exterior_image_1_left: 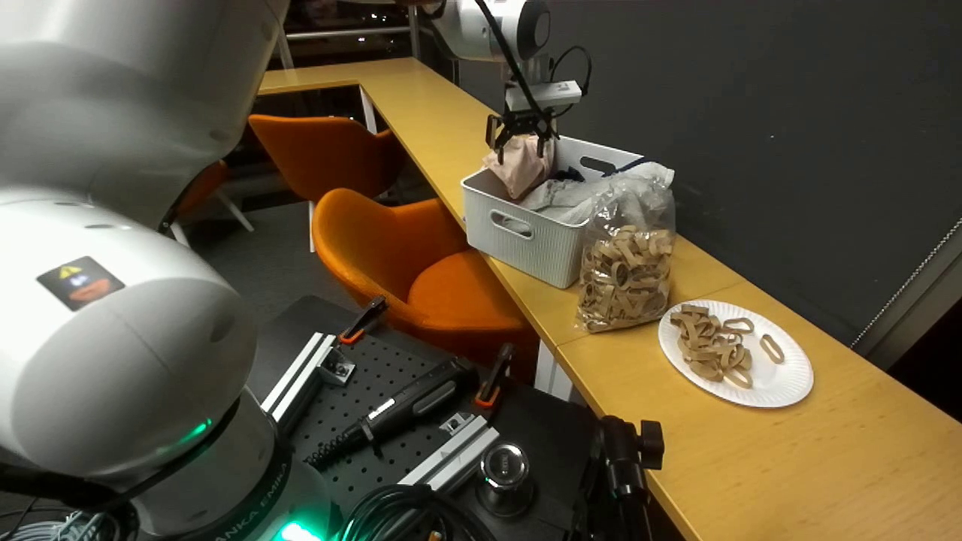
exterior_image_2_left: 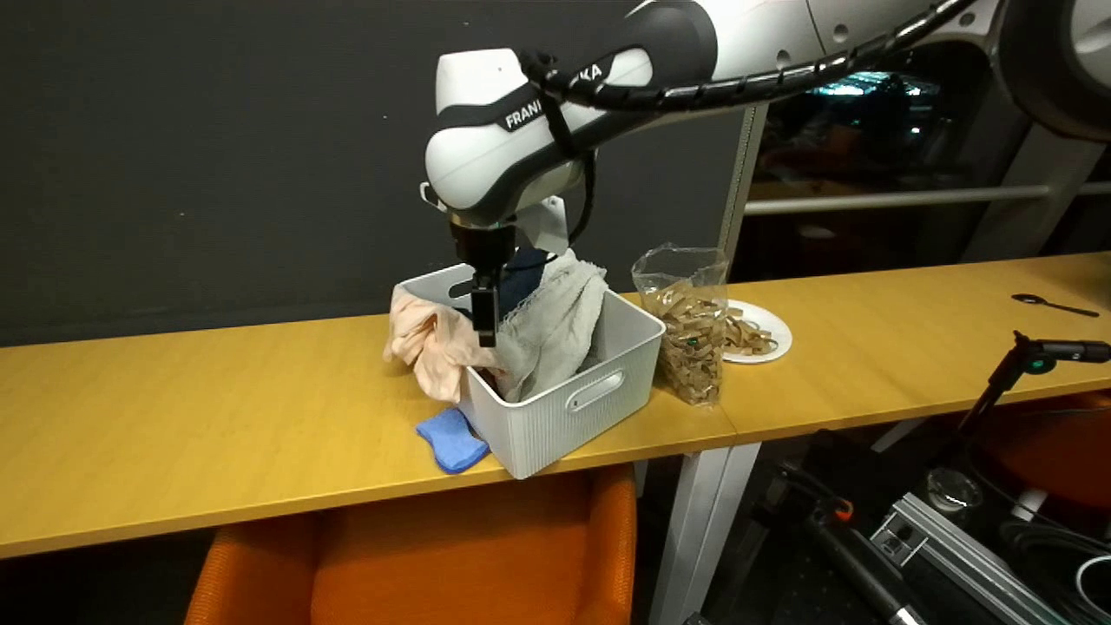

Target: Move the pink shirt to the chair

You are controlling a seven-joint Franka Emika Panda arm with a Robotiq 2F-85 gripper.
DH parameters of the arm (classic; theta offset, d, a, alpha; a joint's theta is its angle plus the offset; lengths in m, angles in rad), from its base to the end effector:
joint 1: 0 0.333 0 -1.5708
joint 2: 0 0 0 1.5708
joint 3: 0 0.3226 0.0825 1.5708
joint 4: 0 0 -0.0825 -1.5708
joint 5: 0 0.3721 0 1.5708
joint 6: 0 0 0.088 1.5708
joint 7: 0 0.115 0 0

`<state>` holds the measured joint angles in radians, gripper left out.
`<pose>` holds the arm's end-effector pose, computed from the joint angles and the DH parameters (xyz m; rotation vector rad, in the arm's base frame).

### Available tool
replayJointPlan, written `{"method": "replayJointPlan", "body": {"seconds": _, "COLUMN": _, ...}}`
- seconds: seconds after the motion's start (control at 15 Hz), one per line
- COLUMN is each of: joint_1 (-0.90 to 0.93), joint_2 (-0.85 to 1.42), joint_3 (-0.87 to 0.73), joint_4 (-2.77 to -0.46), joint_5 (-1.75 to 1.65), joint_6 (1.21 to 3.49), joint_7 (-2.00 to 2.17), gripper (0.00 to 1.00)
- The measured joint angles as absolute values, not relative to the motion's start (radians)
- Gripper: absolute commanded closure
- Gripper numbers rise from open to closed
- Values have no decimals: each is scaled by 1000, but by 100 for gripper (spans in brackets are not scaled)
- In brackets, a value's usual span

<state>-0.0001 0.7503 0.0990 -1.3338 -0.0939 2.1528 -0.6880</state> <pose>0.7391 0.0517 0.2950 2.8564 1.2191 0.1016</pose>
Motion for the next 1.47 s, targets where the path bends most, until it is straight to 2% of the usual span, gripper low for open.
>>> {"method": "replayJointPlan", "body": {"seconds": 0.53, "joint_1": -1, "joint_2": 787, "joint_3": 134, "joint_4": -1310, "joint_5": -91, "joint_6": 2250, "joint_7": -798, "gripper": 0}}
{"method": "replayJointPlan", "body": {"seconds": 0.6, "joint_1": -1, "joint_2": 799, "joint_3": 134, "joint_4": -1300, "joint_5": -91, "joint_6": 2258, "joint_7": -808, "gripper": 20}}
{"method": "replayJointPlan", "body": {"seconds": 1.13, "joint_1": -1, "joint_2": 836, "joint_3": 140, "joint_4": -1242, "joint_5": -91, "joint_6": 2265, "joint_7": -845, "gripper": 81}}
{"method": "replayJointPlan", "body": {"seconds": 1.33, "joint_1": -1, "joint_2": 836, "joint_3": 140, "joint_4": -1236, "joint_5": -91, "joint_6": 2265, "joint_7": -845, "gripper": 100}}
{"method": "replayJointPlan", "body": {"seconds": 1.47, "joint_1": -2, "joint_2": 836, "joint_3": 140, "joint_4": -1235, "joint_5": -91, "joint_6": 2265, "joint_7": -845, "gripper": 100}}
